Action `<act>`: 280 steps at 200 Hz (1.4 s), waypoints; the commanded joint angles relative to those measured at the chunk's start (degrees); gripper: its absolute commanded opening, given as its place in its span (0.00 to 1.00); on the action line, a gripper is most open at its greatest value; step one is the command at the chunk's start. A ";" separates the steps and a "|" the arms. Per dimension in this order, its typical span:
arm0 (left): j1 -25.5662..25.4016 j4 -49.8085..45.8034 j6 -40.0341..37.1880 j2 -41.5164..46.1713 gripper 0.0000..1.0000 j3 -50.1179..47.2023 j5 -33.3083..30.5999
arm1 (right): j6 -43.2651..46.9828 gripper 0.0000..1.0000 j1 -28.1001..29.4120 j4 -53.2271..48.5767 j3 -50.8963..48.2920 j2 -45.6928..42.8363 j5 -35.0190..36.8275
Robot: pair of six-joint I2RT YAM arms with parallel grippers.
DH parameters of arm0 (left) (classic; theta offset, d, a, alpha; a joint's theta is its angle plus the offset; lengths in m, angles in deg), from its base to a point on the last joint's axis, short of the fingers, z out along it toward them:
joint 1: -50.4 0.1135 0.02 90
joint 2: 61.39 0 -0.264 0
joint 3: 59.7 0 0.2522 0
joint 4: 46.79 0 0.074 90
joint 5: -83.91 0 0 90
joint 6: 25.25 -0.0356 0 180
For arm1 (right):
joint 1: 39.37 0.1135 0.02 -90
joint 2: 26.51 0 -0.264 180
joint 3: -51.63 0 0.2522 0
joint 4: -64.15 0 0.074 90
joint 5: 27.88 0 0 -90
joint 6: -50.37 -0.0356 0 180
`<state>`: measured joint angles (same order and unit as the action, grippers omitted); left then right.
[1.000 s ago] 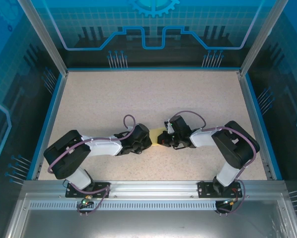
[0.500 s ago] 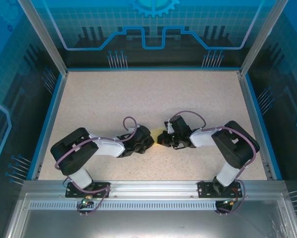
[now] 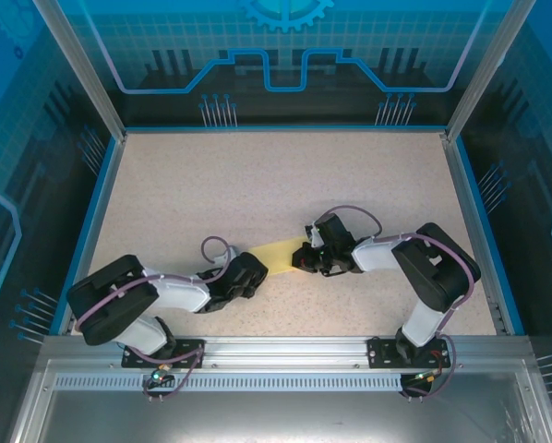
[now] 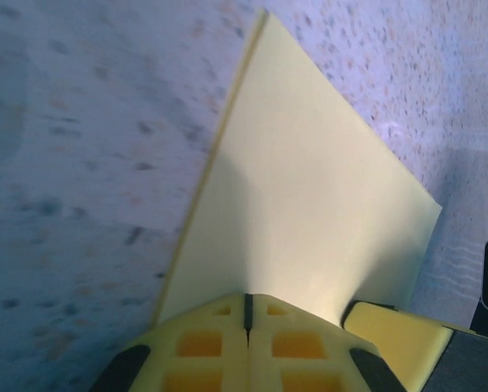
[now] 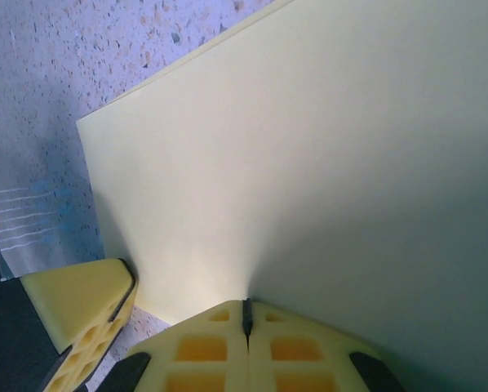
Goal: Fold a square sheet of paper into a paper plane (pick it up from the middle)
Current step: First fold in half a square sheet of paper at the center of the table.
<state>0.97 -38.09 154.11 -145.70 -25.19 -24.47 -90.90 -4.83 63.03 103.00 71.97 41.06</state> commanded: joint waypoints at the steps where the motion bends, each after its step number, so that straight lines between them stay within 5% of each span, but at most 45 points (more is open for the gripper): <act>1: 0.12 -17.78 2.88 1.54 0.00 -4.97 -6.67 | 0.11 0.00 -1.81 -9.78 -1.75 4.01 8.57; 53: 0.47 -27.92 -4.48 16.31 0.00 -2.79 -10.74 | 1.64 0.00 -1.90 -10.25 -0.19 3.56 7.37; 89: 4.35 -24.44 -19.43 22.91 0.00 1.12 -3.36 | 3.09 0.00 -1.65 -11.66 1.50 3.54 6.83; 156: 6.23 -12.17 -26.63 2.67 0.00 12.41 15.79 | 5.12 0.00 -1.58 -15.35 2.79 3.04 6.02; 201: 6.65 -7.67 -25.07 -7.50 0.00 15.14 19.22 | 6.94 0.00 -1.53 -17.56 3.35 1.50 4.12; 280: 6.75 -8.03 -24.70 -11.19 0.00 12.41 19.44 | 10.90 0.00 -1.63 -13.58 2.00 -2.61 2.10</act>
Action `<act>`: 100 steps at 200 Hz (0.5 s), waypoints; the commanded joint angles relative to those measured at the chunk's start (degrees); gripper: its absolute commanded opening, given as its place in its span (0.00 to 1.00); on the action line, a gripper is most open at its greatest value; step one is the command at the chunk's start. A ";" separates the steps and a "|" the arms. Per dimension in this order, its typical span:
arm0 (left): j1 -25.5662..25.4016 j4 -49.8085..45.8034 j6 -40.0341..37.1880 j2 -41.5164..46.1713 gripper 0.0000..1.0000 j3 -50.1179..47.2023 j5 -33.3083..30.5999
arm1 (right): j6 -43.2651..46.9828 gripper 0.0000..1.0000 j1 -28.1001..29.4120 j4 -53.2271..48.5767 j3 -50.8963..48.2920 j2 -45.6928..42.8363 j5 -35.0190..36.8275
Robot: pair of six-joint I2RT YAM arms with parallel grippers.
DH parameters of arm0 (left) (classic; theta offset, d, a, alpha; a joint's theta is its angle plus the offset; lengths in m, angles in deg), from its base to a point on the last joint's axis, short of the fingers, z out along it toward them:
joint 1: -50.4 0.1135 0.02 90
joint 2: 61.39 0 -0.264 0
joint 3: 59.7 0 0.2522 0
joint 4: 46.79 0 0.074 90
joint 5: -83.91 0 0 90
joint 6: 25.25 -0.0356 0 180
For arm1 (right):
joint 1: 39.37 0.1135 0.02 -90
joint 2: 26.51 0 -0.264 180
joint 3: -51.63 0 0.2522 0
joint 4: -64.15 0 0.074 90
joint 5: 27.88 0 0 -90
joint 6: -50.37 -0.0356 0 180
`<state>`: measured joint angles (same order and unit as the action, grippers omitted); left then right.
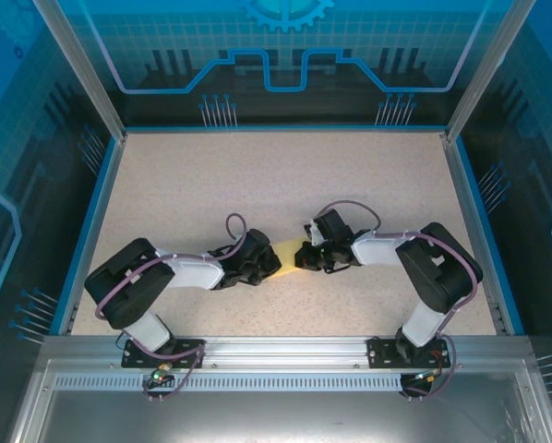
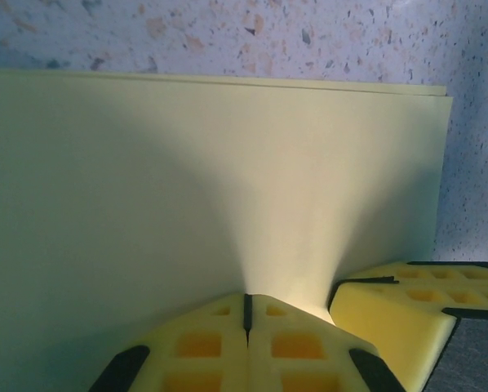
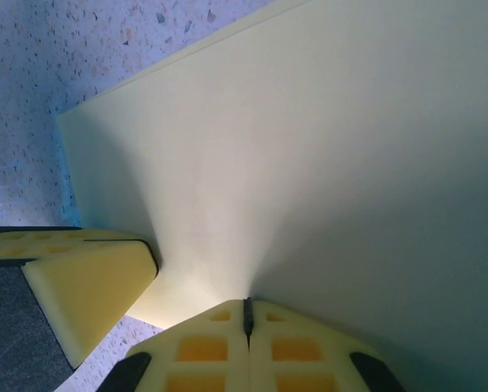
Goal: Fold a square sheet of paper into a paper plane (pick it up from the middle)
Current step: First fold in half a square sheet of paper at the center of the table.
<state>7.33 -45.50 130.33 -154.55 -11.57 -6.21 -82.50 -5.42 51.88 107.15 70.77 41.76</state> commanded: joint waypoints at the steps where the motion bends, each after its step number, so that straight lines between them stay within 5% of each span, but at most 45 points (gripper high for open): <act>1: 0.37 -0.63 -0.91 -2.40 0.00 -1.22 1.18 | 2.56 0.00 -1.06 -2.32 -2.18 -1.49 1.43; 100: 0.37 -9.59 3.73 -3.53 0.00 -4.31 0.88 | 5.54 0.00 -7.79 4.78 -8.88 -3.58 2.18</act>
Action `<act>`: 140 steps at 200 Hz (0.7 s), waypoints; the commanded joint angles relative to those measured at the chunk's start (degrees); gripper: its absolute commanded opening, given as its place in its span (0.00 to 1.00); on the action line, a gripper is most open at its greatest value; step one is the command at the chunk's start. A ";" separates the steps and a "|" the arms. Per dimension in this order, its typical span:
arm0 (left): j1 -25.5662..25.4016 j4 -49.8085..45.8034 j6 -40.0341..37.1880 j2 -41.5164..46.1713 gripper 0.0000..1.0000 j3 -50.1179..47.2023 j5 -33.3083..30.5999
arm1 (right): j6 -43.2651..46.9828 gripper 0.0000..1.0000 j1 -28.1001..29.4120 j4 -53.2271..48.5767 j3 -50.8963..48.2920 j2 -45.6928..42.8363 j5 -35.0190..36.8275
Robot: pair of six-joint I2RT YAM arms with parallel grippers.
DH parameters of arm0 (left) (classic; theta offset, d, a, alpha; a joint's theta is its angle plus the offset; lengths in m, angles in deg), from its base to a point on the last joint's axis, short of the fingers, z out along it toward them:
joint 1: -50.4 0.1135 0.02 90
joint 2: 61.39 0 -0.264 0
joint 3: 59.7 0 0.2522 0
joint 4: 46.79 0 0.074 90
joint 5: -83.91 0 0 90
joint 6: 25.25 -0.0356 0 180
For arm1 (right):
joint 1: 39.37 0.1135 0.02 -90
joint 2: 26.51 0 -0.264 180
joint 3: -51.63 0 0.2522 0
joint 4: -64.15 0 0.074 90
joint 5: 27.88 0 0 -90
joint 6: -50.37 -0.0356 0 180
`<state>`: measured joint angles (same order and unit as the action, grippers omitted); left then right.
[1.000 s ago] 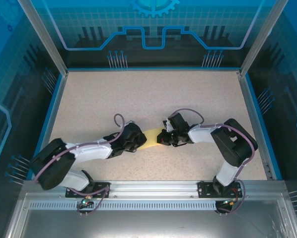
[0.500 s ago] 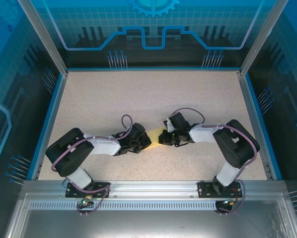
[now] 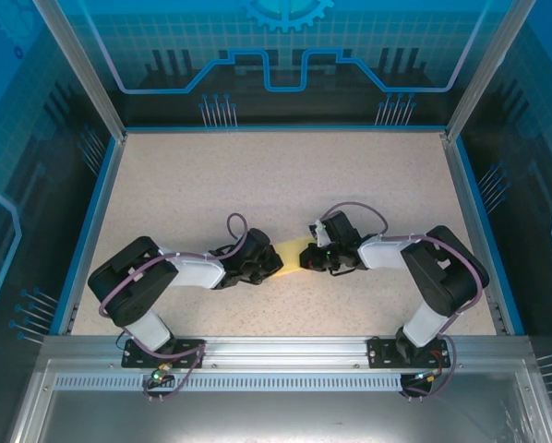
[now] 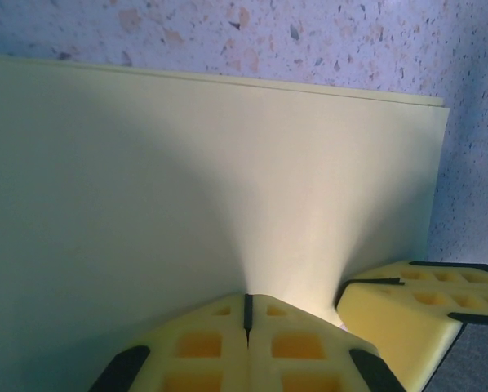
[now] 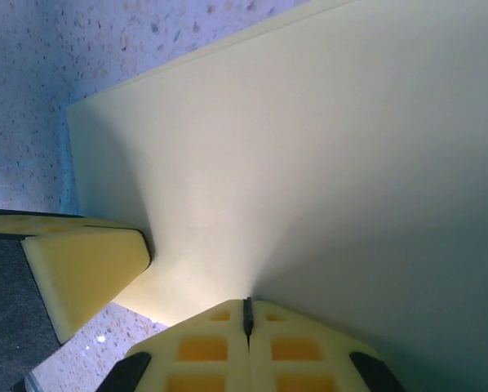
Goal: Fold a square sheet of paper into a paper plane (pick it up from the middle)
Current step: First fold in half a square sheet of paper at the center of the table.
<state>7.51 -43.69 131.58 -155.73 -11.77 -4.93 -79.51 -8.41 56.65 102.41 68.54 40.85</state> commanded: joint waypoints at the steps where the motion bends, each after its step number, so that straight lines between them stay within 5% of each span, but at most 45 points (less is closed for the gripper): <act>1: 0.23 -11.45 2.55 -2.34 0.00 -4.20 -0.44 | 2.62 0.00 -5.00 0.13 -4.31 -1.49 3.14; 46: 0.27 -10.21 4.48 -2.38 0.00 -6.32 -0.04 | 5.89 0.00 -13.87 -1.12 -8.80 -7.99 6.36; 79: 0.22 -10.82 -0.01 -1.60 0.00 -1.29 3.49 | 6.87 0.00 -10.32 -10.29 -3.66 -15.64 11.65; 108: 2.30 -17.03 -5.78 0.71 0.30 7.81 6.03 | 4.26 0.00 -2.51 -16.32 1.82 -18.58 16.25; 140: 9.85 -25.27 -10.69 5.21 0.49 14.32 7.52 | -0.79 0.05 5.51 -17.06 7.96 -11.40 16.96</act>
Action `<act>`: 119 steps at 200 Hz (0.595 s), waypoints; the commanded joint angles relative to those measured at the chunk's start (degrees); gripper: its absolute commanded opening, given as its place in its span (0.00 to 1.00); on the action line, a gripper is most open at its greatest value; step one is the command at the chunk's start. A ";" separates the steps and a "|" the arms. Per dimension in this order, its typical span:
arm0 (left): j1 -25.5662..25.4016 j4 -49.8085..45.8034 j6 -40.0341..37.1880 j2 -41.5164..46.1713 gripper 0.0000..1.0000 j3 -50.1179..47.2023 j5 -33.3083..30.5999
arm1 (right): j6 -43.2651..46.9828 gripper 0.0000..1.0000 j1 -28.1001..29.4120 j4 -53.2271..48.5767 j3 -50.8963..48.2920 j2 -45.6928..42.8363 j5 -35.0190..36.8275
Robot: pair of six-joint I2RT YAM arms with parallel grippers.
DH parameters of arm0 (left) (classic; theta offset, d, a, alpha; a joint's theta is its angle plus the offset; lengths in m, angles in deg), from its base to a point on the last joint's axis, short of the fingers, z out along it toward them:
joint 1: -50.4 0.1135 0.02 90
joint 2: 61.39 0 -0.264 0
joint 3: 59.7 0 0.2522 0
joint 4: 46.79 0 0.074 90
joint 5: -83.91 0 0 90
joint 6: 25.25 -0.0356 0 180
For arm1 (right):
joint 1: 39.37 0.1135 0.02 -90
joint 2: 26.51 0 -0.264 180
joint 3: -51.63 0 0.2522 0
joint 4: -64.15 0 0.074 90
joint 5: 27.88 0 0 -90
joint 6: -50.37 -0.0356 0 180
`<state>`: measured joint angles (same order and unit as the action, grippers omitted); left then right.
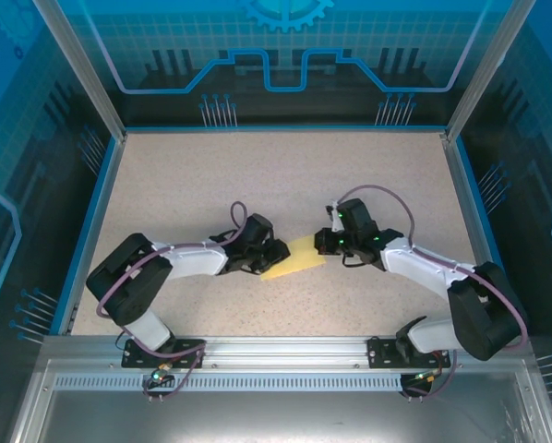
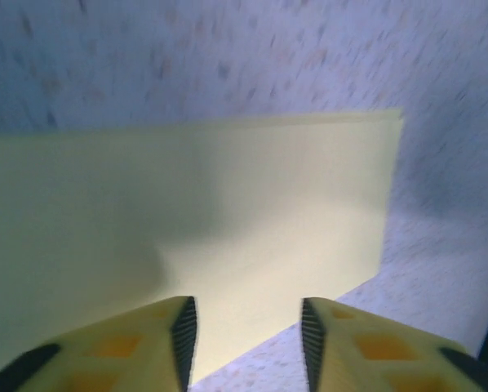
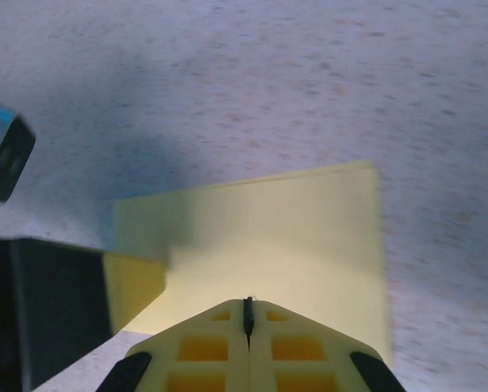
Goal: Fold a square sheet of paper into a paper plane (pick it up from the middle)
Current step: First fold in half a square sheet of paper at the center of the table, then rotate the square sheet of paper at the center of the table.
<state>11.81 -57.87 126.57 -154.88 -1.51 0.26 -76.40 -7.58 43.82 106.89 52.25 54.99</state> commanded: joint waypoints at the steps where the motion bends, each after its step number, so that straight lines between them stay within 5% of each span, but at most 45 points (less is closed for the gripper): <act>1: 5.81 -11.36 -5.85 4.50 0.49 4.21 2.35 | -3.95 0.05 4.94 -4.06 3.71 5.25 2.78; 60: 21.50 -23.91 -11.47 10.67 0.81 4.47 -2.33 | -7.26 0.20 16.54 -5.80 21.42 24.68 3.35; 119: 25.05 -27.84 -15.28 13.11 0.93 3.75 -4.45 | -6.84 0.21 19.17 -13.09 33.32 36.73 4.04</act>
<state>36.18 -81.72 114.66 -144.30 2.70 -2.48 -83.16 10.80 36.63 137.23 85.89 57.81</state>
